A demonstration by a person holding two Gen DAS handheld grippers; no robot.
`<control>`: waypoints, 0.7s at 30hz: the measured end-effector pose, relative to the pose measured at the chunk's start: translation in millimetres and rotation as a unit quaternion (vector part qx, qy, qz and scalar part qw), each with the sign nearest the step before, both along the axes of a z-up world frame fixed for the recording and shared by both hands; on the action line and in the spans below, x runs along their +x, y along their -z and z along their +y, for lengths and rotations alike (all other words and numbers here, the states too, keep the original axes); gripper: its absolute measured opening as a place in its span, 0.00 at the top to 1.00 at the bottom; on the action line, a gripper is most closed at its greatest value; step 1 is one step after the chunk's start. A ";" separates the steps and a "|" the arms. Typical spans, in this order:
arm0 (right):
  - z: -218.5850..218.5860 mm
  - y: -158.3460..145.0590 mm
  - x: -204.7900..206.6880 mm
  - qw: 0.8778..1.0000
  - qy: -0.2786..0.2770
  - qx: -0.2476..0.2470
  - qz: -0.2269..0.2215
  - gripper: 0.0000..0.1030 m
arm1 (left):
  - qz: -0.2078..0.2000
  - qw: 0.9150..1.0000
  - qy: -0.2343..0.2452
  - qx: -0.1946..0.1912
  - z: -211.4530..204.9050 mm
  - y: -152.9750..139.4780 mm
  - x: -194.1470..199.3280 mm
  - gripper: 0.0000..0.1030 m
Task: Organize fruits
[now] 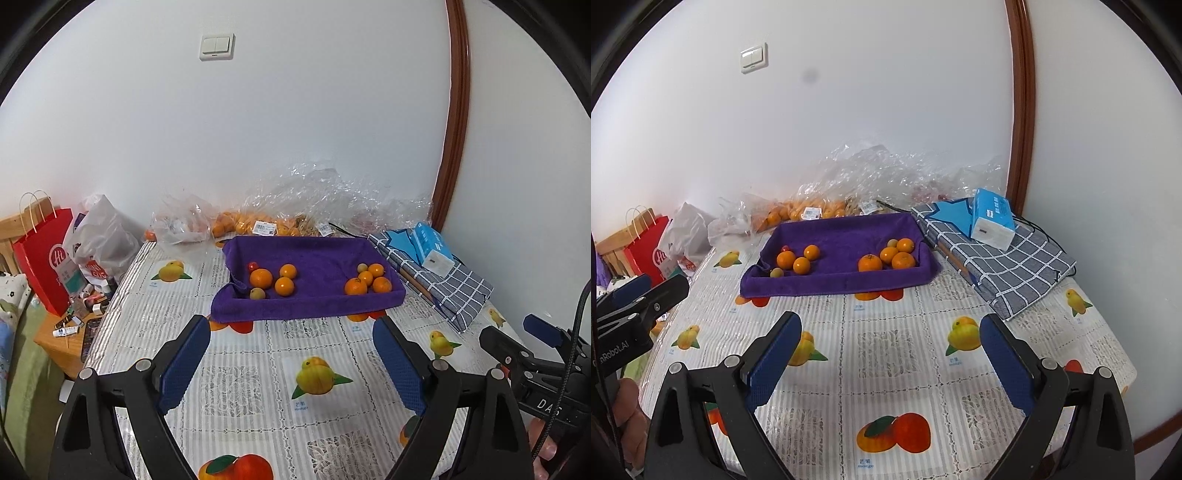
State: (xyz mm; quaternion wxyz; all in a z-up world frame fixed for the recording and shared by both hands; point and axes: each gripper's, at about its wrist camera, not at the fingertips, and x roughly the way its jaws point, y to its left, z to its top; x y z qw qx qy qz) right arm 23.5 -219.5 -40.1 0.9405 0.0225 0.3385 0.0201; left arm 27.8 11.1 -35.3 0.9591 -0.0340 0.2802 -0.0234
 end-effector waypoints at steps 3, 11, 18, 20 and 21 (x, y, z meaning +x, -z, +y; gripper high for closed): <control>-0.1 -0.9 -2.2 1.000 0.000 0.001 -0.001 0.06 | -0.002 1.000 -0.001 -0.001 1.0 -1.2 -1.9 0.13; -2.0 -3.1 -6.3 1.000 0.005 0.004 -0.004 0.06 | -0.007 1.000 -0.002 0.002 0.6 -3.2 -5.9 0.13; -3.9 -2.6 -6.3 1.000 0.008 0.006 -0.002 0.06 | -0.008 1.000 -0.002 0.003 -0.9 -4.1 -7.7 0.13; -4.3 -2.5 -6.1 1.000 0.007 0.008 -0.002 0.06 | -0.009 1.000 -0.003 0.004 -1.4 -4.2 -7.9 0.13; -4.2 -2.4 -6.3 1.000 0.008 0.008 -0.001 0.06 | -0.009 1.000 -0.004 0.003 -1.3 -4.1 -8.0 0.13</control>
